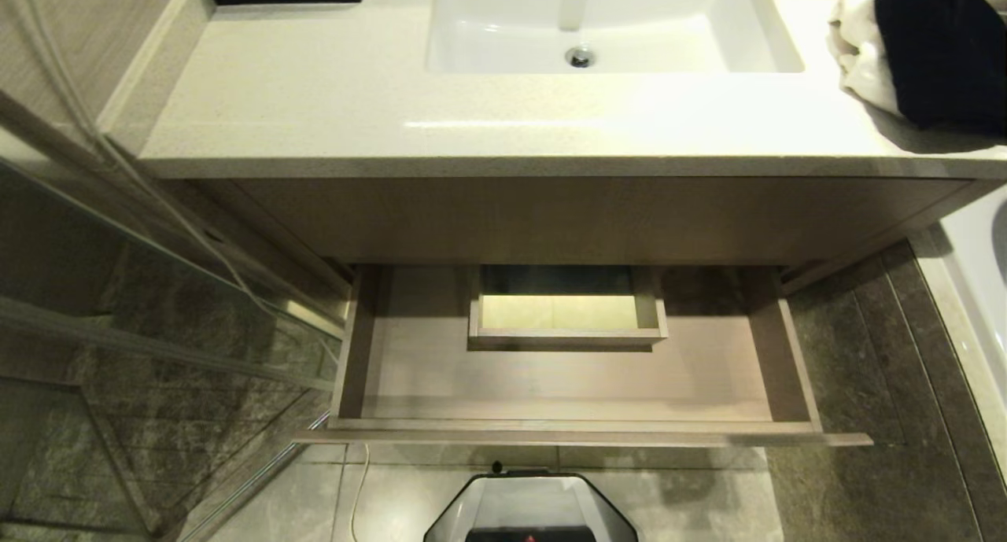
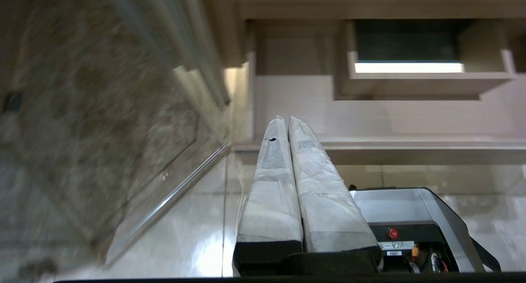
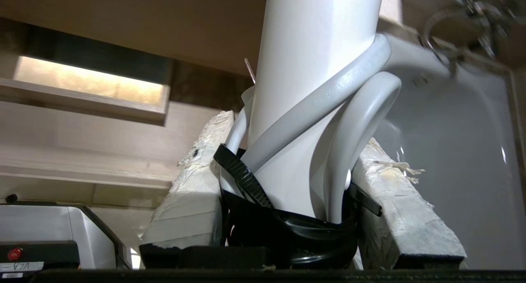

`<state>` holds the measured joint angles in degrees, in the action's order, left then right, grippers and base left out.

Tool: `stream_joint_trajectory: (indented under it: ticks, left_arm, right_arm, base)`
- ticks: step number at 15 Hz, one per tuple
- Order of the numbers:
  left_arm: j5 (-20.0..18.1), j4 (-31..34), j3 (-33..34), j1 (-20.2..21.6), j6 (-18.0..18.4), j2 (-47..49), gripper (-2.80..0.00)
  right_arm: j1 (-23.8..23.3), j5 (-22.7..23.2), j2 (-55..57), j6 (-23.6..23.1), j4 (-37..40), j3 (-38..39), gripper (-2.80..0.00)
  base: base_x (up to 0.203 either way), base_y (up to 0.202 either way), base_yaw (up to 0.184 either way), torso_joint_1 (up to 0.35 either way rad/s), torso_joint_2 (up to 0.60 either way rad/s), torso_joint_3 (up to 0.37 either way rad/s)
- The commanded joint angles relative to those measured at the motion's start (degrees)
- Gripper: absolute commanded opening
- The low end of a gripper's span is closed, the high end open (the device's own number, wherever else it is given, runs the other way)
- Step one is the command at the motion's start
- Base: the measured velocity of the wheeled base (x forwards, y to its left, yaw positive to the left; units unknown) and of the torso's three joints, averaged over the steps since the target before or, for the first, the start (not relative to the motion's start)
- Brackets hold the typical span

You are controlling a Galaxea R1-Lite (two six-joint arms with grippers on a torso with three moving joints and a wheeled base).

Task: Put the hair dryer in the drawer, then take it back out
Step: Place it on the countertop

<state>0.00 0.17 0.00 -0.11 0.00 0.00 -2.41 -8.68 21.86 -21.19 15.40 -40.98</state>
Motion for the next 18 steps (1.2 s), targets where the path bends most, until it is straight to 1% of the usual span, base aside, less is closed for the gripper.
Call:
stream_joint_trajectory:
  ticks: [1, 7, 9, 12, 13, 18]
  left_arm:
    - [0.00, 0.00, 0.09, 0.02, 0.00, 0.00, -2.80]
    - [0.00, 0.00, 0.09, 0.02, 0.00, 0.00, -2.80]
    - [0.00, 0.00, 0.03, 0.02, 0.00, 0.00, -2.80]
    - [0.00, 0.00, 0.09, 0.02, 0.00, 0.00, -2.80]
    - [0.00, 0.00, 0.00, 0.02, 0.00, 0.00, -2.80]
    - [0.00, 0.00, 0.09, 0.02, 0.00, 0.00, -2.80]
  right_arm:
    - [-0.05, -0.02, 0.20, -0.08, 0.07, 0.03, -2.80]
    - [0.04, -0.29, 0.29, -0.43, 0.07, 0.12, -2.80]
    - [0.04, -0.29, 0.11, -0.52, 0.24, 0.43, -2.80]
    - [0.04, -0.46, 0.38, -1.67, 0.34, 0.29, -2.80]
    - [-0.05, -0.46, 0.47, -1.75, 0.51, 0.20, -2.80]
    - [0.04, 0.07, 0.38, -1.84, 0.60, 0.03, -2.80]
  base:
    - [0.000, -0.008, 0.170, 0.002, 0.01, 0.004]
    - [0.000, -0.006, 0.167, 0.003, 0.00, -0.002]
    - [0.000, -0.012, 0.175, 0.090, -0.21, -0.090]
    - [0.004, -0.017, 0.153, 0.021, -0.03, -0.011]
    - [0.008, -0.009, 0.079, 0.014, -0.01, -0.002]
    - [0.000, 0.000, 0.000, 0.014, 0.00, 0.015]
